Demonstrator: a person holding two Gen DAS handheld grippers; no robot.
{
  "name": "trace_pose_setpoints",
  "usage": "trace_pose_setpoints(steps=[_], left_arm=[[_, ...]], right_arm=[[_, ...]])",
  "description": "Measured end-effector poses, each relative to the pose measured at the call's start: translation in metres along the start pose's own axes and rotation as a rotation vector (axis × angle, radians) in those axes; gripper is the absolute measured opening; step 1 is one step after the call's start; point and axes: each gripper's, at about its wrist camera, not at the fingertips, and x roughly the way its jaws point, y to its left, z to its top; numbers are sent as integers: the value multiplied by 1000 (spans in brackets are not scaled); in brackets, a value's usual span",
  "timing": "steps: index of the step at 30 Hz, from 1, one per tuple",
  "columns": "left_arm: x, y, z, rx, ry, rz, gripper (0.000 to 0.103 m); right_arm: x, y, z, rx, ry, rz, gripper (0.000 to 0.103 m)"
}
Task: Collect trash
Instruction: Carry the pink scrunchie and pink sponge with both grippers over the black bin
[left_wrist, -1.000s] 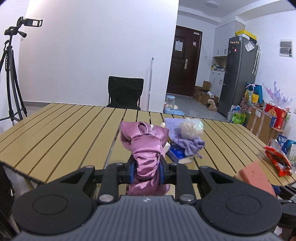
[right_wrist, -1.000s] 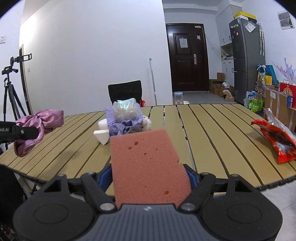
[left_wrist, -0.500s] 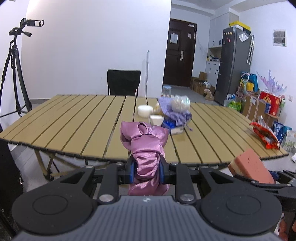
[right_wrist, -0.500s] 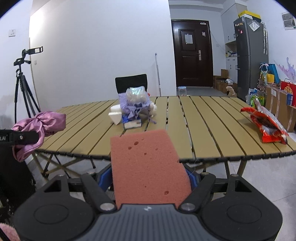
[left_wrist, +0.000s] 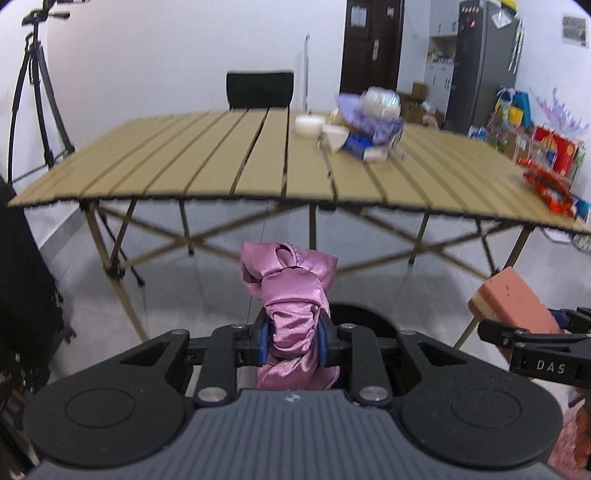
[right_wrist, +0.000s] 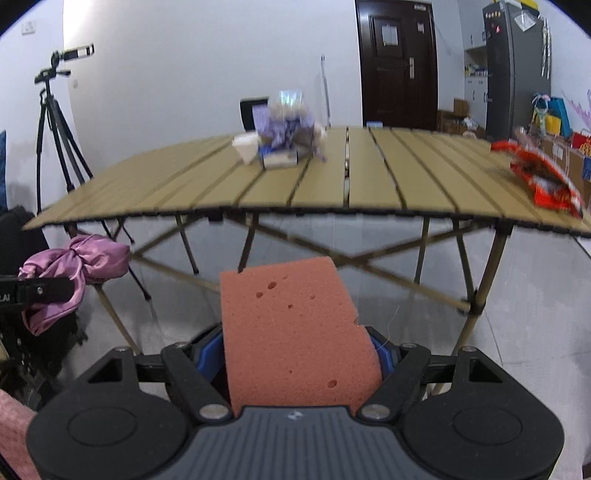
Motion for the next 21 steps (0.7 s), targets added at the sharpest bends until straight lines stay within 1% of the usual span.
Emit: trace_pose_setpoints(steps=[5, 14, 17, 21], left_arm=[[18, 13, -20, -19, 68, 29, 24], [63, 28, -46, -40, 194, 75, 24], [81, 34, -49, -57, 238, 80, 24], [96, 36, -47, -70, 265, 81, 24]], right_arm=[[19, -2, -20, 7, 69, -17, 76], [59, -12, -41, 9, 159, -73, 76], [75, -24, -48, 36, 194, -92, 76], [91, -37, -54, 50, 216, -130, 76]])
